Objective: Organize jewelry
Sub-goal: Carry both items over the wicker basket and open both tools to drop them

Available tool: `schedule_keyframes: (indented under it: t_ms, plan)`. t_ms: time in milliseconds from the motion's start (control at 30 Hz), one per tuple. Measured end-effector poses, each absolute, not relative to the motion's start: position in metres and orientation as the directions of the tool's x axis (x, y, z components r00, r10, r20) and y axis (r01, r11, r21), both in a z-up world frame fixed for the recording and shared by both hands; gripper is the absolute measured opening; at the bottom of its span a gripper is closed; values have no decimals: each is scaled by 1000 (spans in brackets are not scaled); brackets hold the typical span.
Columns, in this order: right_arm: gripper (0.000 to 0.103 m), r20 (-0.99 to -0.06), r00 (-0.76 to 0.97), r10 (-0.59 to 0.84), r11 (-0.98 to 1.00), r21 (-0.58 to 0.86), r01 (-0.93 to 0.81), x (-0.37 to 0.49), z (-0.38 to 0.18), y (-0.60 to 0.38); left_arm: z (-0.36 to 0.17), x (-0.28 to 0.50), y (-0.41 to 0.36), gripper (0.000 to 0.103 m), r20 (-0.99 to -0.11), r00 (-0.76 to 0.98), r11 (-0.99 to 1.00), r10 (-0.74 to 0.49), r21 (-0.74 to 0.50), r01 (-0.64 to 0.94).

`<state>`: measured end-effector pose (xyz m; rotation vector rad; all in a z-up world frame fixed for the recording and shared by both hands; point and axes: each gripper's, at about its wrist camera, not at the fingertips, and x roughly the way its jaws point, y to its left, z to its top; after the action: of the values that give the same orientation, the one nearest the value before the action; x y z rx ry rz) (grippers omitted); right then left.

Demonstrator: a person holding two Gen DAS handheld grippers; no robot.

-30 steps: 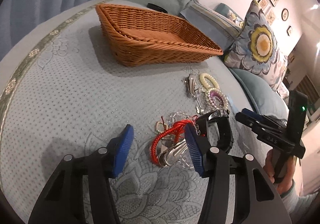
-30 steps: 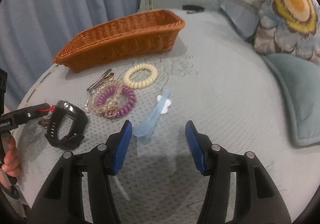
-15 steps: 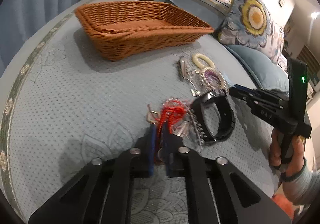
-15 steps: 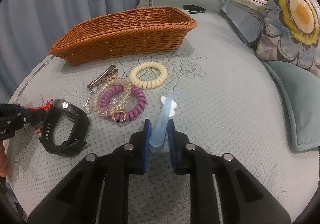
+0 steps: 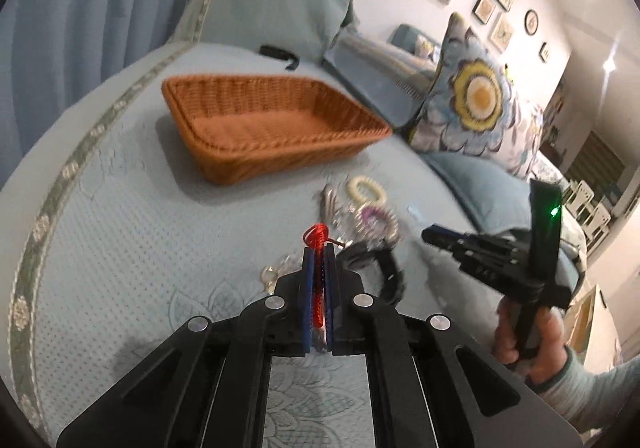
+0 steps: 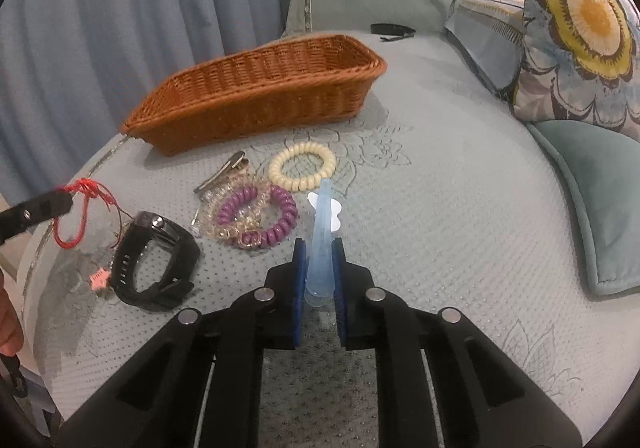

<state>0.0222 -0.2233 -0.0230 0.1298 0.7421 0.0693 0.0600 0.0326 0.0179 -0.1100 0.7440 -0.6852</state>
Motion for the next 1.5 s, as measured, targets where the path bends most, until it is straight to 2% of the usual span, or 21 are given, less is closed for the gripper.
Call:
schedule_keyframes:
  t_ms: [433,700,833,1067,1200,1367,1433,1500]
  plan:
    - [11,-579,803,142,987,147,-68,22,22,-226,51,63,35,2,-480,608,773,-632,-345,532]
    - [11,-524,839,144,989,97,-110,77,65,-223,72,106,21,2,-445,658,795,-607,-326,512]
    - [11,-553,809,199,980,131,-152,133,73,-219,75,142,4,2,-449,678,813,-582,-320,486]
    - [11,-670,700,248,968,199,-152,220,49,-212,46,203,-22,2,-522,686,862,-507,-284,421]
    - [11,-723,649,237,970,212,-119,242,24,-211,27,223,-21,2,-559,665,869,-495,-306,390]
    - [11,-733,644,221,973,211,-93,248,16,-216,12,230,-18,2,-588,644,872,-490,-322,370]
    - [12,-737,634,234,969,234,-86,249,16,-218,9,231,-17,8,-597,632,869,-494,-333,365]
    - [25,-730,643,233,968,240,-77,249,20,-222,11,225,-16,21,-589,629,862,-507,-337,380]
